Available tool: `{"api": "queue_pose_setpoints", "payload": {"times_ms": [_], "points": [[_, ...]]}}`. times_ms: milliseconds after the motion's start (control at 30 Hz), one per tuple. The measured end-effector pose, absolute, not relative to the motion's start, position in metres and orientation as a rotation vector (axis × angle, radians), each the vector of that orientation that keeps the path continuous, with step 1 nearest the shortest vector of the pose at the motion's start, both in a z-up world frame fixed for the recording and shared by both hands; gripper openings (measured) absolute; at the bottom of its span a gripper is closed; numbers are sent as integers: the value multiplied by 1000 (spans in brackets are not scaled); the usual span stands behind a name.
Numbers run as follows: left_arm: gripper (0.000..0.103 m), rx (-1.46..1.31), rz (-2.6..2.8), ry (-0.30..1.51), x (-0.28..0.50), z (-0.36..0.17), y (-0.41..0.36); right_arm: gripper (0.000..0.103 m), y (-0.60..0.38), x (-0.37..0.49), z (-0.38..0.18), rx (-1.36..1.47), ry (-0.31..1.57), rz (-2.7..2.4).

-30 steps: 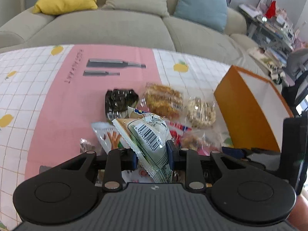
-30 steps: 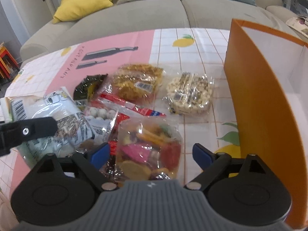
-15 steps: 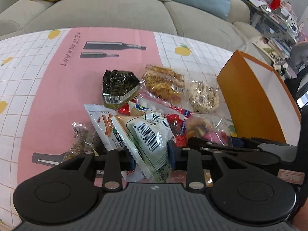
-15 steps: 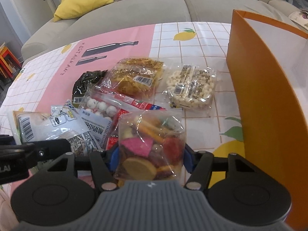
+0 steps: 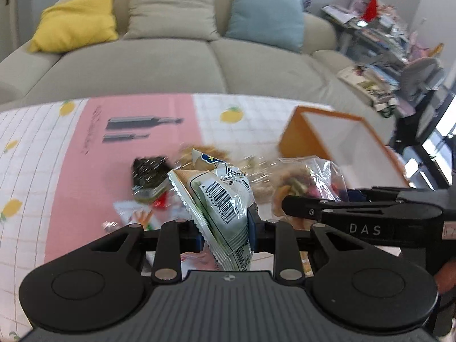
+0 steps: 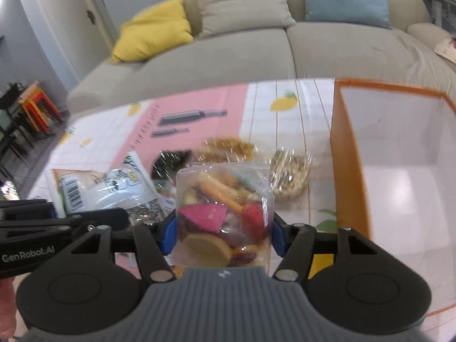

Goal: Organize snacks
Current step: 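Carry both snacks over the orange box and open both tools to drop them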

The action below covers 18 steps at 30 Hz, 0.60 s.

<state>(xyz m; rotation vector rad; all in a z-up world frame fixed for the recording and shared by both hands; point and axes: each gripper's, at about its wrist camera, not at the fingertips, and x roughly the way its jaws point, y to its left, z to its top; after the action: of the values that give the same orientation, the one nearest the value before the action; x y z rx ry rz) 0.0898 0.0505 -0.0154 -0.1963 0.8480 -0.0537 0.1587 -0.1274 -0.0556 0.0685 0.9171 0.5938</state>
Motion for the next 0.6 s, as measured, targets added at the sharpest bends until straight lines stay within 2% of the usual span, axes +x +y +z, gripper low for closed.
{"api": "queue_pose_setpoints", "payload": {"times_ms": [367, 600], "points": [[31, -121, -318, 854, 132, 28, -40, 61, -229, 191, -1, -4, 953, 512], [31, -39, -441, 926, 173, 26, -105, 61, -290, 225, -7, -57, 1008, 435]]}}
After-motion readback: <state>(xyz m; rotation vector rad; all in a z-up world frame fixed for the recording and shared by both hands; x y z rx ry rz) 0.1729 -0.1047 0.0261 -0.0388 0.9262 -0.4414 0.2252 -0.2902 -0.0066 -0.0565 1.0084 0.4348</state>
